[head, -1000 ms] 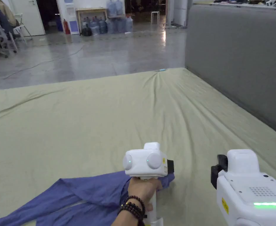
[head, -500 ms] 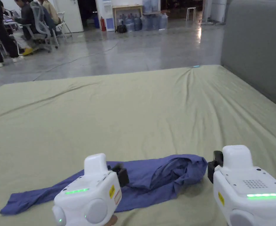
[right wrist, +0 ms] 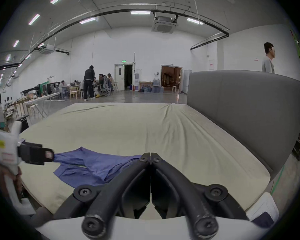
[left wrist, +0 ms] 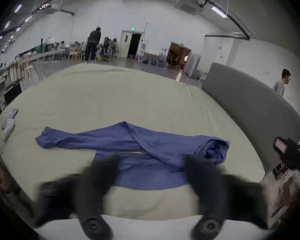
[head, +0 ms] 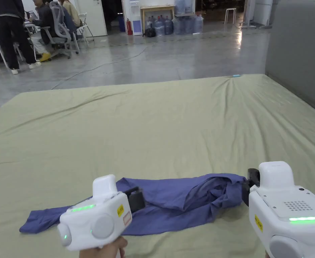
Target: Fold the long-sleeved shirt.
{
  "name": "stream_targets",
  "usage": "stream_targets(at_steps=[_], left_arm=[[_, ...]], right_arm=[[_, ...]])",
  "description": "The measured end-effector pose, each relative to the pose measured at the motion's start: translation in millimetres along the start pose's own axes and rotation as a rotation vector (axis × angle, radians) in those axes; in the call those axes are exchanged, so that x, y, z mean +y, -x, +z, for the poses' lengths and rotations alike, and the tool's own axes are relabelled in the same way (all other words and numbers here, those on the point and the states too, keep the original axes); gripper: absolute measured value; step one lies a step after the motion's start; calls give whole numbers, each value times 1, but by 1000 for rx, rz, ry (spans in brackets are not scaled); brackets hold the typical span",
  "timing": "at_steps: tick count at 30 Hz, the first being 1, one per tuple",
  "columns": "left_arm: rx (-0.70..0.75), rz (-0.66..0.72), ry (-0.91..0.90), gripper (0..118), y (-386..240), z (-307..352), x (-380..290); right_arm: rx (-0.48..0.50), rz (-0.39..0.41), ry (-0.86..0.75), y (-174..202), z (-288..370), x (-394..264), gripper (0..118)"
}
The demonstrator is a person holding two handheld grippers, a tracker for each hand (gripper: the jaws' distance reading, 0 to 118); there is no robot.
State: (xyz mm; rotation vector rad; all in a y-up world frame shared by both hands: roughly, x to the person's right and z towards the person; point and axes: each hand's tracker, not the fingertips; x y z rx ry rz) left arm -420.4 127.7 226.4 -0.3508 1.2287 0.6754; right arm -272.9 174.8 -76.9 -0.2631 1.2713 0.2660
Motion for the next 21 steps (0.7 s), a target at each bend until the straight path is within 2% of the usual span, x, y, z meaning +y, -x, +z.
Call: stream_targets(at_steps=[1,2,5,10,13,14,15,16,17,18,19,21], left_arm=[[-18,13,47,104,3,-22,7],[-32,32,89,118,6,-41,13],[11,58,143,118,10,-104,24],[116,-118,304,116,5,-192,28],[122,-143,394,101,1,-223,16],[135,-146,419,101,-2,-231,10],[182,-199,382,100,-7,-225,6],[190,-236,349,96,-14,-222,6],[184,-240,352,74,-16,-220,7],[162,-233,342,41,-17,-214,9],[169,-235,289,0,-16,-203,14],[87,-178,259,0,-8,-193,23]], right_arm=[[-5,-4,6,-2,-3,-1,0],[-9,-9,12,-5,-6,-3,0],[-21,-12,38,-10,-16,-10,0],[-42,0,104,-20,-39,-21,0],[-60,-13,142,-28,-53,-24,0],[-66,-27,154,-31,-59,-24,0],[-67,-43,165,-34,-67,-26,11],[-50,-64,195,-36,-79,-28,37],[-31,-75,235,-37,-92,-31,80],[-22,-84,293,-37,-107,-35,102],[-29,-99,343,-38,-124,-43,106],[16,-121,399,-38,-148,-57,106]])
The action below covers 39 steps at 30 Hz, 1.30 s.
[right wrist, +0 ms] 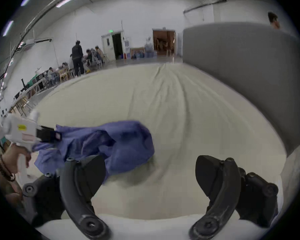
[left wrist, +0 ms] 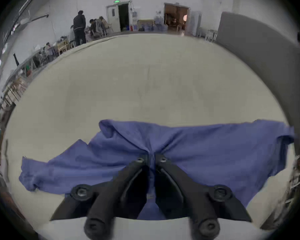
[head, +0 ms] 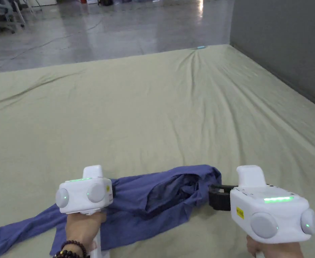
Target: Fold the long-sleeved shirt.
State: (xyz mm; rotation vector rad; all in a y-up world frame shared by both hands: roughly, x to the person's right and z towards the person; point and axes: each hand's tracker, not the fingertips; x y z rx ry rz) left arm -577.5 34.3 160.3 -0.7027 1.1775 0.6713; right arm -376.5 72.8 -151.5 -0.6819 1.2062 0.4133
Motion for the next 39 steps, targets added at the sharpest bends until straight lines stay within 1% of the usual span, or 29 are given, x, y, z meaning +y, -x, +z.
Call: stream_targets(at_steps=[1,3,7,8,9,10,11,12,15,16,18,19,21,22,24,25,27,30,32,34,36,39], left_arm=[[-35,29,17,0,4,4,3],[-16,17,11,0,12,14,10],[-39,20,-12,0,16,28,19],[-40,19,-15,0,16,31,20],[-40,16,-19,0,16,35,21],[-44,6,-27,0,16,39,22],[-52,2,-42,0,17,43,23],[-57,-2,-58,0,18,49,25],[-91,29,-167,0,25,75,34],[-112,47,-207,0,30,87,41],[-133,82,-275,0,37,113,57],[-133,97,-322,0,42,130,69],[-134,105,-402,0,52,161,91],[-149,110,-438,0,52,182,103],[-181,122,-501,0,61,214,126],[-180,128,-524,0,65,230,141],[-162,121,-562,0,66,257,168],[-88,76,-677,0,67,293,215],[-88,42,-730,0,66,314,248],[-82,40,-744,0,63,330,281],[-54,38,-757,0,59,343,309],[-36,44,-775,0,53,350,334]], right_arm=[[17,-8,38,0,-13,-2,106],[48,-4,92,3,-34,-5,105],[34,38,130,18,-84,2,103],[46,50,134,21,-90,3,85],[92,70,144,25,-95,3,56],[162,50,108,29,-94,3,24],[93,61,81,33,-86,4,21],[91,88,77,33,-76,7,15],[156,48,-8,26,-45,25,6],[165,60,-54,21,-33,38,3],[181,87,-126,21,-10,69,0],[176,96,-188,22,4,89,0],[189,123,-249,23,23,126,0],[183,127,-295,25,35,145,0],[216,135,-371,28,56,182,0],[215,145,-405,30,67,204,0],[180,168,-450,38,83,245,0],[173,184,-527,49,105,312,0],[143,199,-572,59,119,357,0],[120,211,-596,69,129,395,0],[111,212,-608,78,133,425,0],[58,204,-622,87,135,449,0]])
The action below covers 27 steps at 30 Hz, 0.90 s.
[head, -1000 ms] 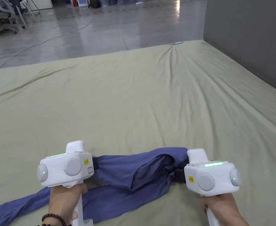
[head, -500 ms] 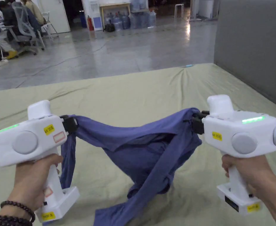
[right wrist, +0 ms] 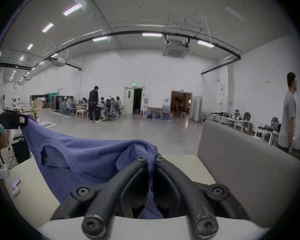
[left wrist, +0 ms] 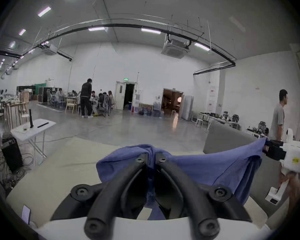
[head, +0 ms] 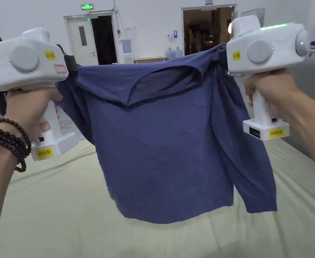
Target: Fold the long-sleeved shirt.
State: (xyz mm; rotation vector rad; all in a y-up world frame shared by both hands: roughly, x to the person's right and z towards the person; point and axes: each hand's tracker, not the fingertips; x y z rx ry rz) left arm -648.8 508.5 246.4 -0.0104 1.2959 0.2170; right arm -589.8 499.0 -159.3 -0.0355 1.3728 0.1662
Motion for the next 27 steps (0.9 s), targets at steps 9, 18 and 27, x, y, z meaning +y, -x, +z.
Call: stream_targets(at_steps=[9,18,27], left_arm=[[-7,0,70,0,2,-27,-52],[27,10,379,0,15,-59,-231],[-6,50,475,0,26,-8,-284]], right_arm=[[6,-86,67,-8,-19,-61,0],[31,-88,352,8,-49,-229,0],[40,-89,356,13,30,-292,0]])
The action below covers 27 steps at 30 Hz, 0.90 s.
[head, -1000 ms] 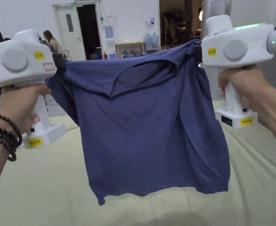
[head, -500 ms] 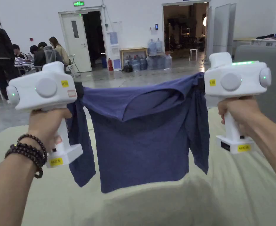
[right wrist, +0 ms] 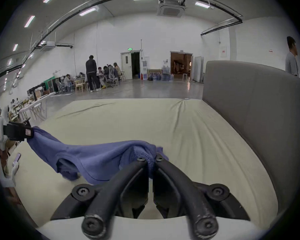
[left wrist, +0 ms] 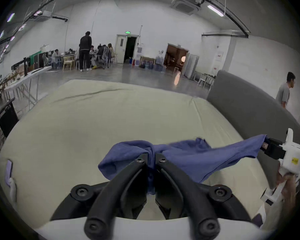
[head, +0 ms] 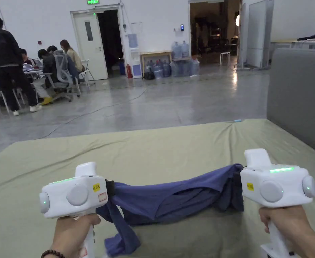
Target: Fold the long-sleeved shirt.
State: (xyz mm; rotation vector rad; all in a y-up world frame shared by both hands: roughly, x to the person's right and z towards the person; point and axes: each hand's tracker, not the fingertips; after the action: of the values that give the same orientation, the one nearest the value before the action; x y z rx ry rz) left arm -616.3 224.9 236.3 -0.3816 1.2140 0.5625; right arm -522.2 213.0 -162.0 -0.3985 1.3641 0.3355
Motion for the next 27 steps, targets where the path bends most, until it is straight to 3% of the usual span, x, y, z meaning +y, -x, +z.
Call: stream_targets(at_steps=[6,13,17,18,19,20,21,22,23,25,26,27], left_arm=[[63,-110,206,0,4,41,-104],[57,-65,423,0,16,58,-220],[56,-34,411,0,14,63,-229],[45,-27,389,8,14,65,-224],[31,-24,369,28,13,70,-218],[31,-28,349,77,9,77,-211],[18,-32,329,108,7,84,-204],[0,-38,311,118,5,90,-199],[-15,-43,276,116,2,99,-194],[-13,-42,243,114,-8,112,-185],[-6,-41,256,92,-13,116,-183],[19,-41,277,40,-18,118,-184]], right_arm=[[10,84,151,5,60,-104,0],[16,47,365,-2,94,-200,0],[-13,58,438,-8,94,-218,0],[-7,53,434,-10,95,-216,2],[-1,39,437,-14,98,-212,11],[7,17,415,-18,104,-205,44],[1,-9,371,-22,111,-197,80],[3,-28,340,-23,119,-191,107],[-8,-34,302,-27,126,-184,117],[3,-41,227,-33,142,-171,111],[13,-49,249,-33,148,-168,84],[29,-69,259,-35,151,-165,40]])
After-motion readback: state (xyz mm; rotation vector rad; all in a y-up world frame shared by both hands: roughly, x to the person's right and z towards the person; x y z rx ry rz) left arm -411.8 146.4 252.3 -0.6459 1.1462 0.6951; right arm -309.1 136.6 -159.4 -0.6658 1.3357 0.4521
